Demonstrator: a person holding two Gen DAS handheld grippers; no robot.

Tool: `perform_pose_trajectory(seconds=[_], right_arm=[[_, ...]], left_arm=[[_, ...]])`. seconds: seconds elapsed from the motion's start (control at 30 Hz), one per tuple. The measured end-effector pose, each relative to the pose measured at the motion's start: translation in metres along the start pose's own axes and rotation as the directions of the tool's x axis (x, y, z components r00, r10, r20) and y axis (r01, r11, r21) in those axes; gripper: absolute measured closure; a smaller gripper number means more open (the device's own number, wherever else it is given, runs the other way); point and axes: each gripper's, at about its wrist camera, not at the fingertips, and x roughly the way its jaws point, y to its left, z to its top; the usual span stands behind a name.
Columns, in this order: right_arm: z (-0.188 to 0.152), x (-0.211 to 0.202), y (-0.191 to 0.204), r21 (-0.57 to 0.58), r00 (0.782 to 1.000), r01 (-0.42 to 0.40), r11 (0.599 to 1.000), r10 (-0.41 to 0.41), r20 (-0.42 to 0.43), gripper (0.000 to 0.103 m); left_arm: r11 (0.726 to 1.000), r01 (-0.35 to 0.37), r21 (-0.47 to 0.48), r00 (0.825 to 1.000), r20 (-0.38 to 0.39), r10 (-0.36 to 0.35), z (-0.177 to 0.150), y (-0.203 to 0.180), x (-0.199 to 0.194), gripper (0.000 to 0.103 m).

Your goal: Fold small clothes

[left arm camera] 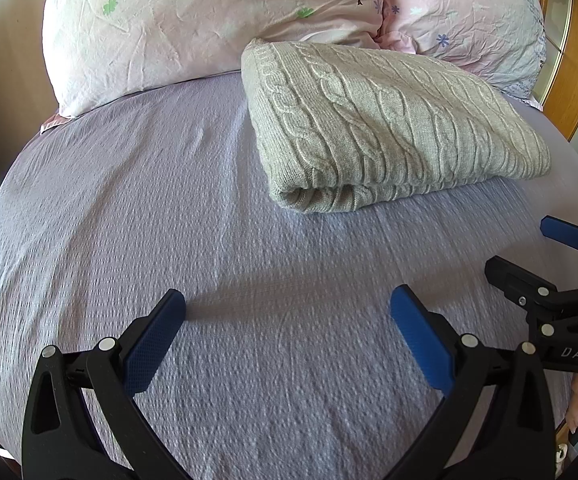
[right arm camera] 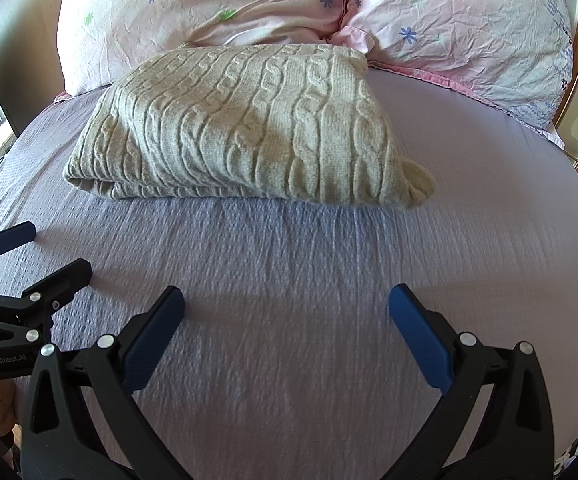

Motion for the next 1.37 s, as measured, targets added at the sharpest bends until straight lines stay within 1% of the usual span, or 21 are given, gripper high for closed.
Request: perform_pose_trajectory(seconds=[1.37], right_arm=[[-0.0009, 0.0003, 0.0009, 0.001, 1.0, 0.0, 1.0, 0.0, 0.001, 0.002]], left_arm=[[1.0, -0.002, -0.004, 1.0, 0.0, 0.002, -0.0005, -0.0009, -0.0003, 0.001]])
